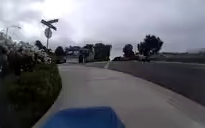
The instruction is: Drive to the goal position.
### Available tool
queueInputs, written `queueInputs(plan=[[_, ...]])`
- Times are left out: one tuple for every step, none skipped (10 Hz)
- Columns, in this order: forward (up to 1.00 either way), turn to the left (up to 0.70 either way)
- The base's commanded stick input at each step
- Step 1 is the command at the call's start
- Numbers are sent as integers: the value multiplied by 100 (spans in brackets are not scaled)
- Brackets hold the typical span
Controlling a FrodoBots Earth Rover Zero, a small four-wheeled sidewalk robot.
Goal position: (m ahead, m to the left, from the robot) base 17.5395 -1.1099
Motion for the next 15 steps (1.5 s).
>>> queueInputs(plan=[[100, 27], [100, 27], [100, 27], [100, 27], [100, 4], [100, 0], [100, 0], [100, 0], [100, 0], [100, 0], [100, 0], [100, 0], [100, 0], [100, 0], [100, 0]])
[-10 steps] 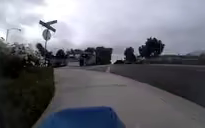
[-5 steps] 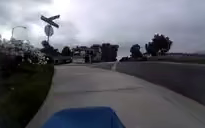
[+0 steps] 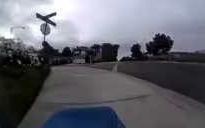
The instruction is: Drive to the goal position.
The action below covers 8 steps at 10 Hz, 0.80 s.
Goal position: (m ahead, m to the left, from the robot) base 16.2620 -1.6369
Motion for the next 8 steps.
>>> queueInputs(plan=[[100, 0], [100, 0], [100, 0], [100, 0], [100, 0], [100, 27], [100, 27], [100, 27]])
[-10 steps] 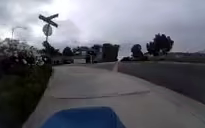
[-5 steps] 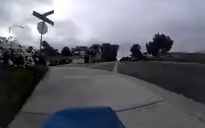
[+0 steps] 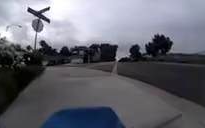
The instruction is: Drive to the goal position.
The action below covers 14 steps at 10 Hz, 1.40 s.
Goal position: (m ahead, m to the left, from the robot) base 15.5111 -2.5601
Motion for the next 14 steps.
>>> queueInputs(plan=[[100, 27], [100, 27], [100, 0], [100, 0], [100, 0], [100, 0], [100, 0], [100, 0], [100, 0], [100, 0], [100, 0], [100, 0], [100, 0], [100, 0]])
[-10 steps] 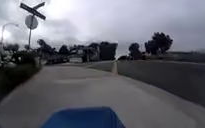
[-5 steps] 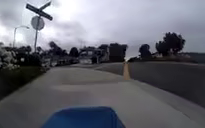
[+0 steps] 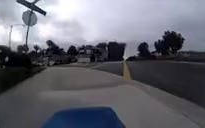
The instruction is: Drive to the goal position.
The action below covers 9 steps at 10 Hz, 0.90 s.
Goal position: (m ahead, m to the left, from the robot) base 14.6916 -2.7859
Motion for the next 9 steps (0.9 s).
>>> queueInputs(plan=[[100, 0], [100, 0], [100, 0], [100, 0], [100, 0], [100, 0], [100, 10], [100, 26], [100, 27]])
